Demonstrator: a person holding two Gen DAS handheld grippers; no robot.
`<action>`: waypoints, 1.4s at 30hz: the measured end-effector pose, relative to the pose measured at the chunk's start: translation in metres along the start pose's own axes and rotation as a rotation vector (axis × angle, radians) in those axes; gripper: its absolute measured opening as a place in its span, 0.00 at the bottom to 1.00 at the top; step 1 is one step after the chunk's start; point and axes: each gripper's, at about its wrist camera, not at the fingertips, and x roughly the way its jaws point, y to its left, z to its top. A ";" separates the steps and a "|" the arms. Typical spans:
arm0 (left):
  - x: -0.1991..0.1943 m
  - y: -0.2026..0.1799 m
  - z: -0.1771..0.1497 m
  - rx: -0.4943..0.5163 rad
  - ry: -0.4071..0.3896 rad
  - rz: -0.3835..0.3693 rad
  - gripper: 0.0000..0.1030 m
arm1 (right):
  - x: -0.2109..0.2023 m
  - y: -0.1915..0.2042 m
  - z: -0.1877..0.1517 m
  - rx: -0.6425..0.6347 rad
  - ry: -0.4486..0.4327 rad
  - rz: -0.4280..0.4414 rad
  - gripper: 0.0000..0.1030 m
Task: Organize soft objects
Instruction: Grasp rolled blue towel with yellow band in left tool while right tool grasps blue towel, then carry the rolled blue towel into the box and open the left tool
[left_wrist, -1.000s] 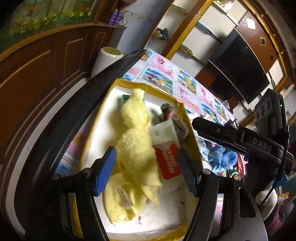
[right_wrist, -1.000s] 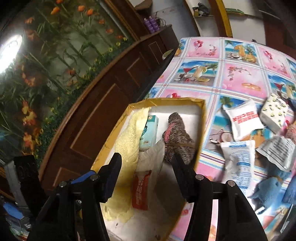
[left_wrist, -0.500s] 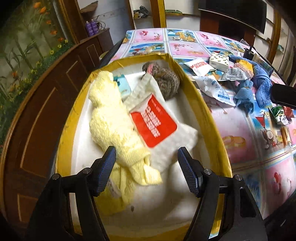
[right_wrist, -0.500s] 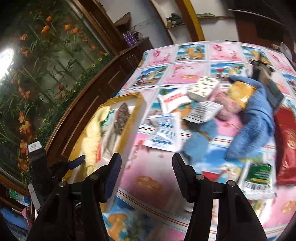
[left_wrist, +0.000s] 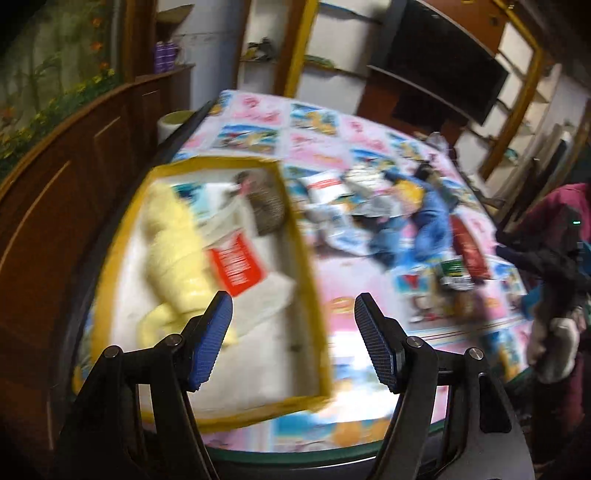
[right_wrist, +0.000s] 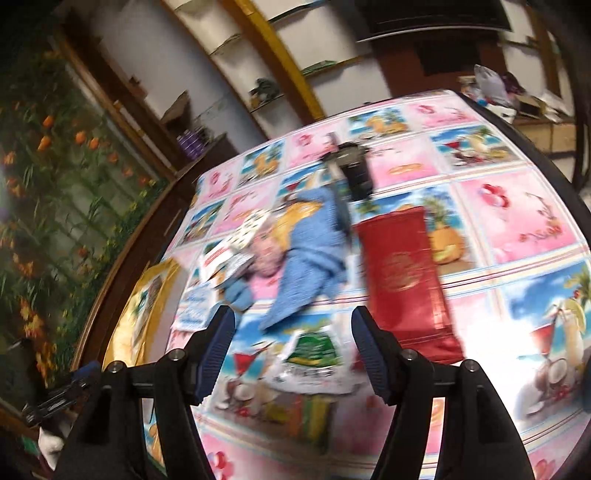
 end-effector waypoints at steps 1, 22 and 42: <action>0.004 -0.010 0.005 0.014 0.006 -0.020 0.67 | -0.001 -0.008 0.001 0.019 -0.009 -0.005 0.64; 0.136 -0.116 0.048 0.207 0.114 0.025 0.67 | 0.098 -0.001 0.032 -0.007 0.113 -0.075 0.64; 0.158 -0.124 0.051 0.143 0.085 -0.034 0.27 | 0.097 -0.004 0.023 -0.031 0.127 0.063 0.33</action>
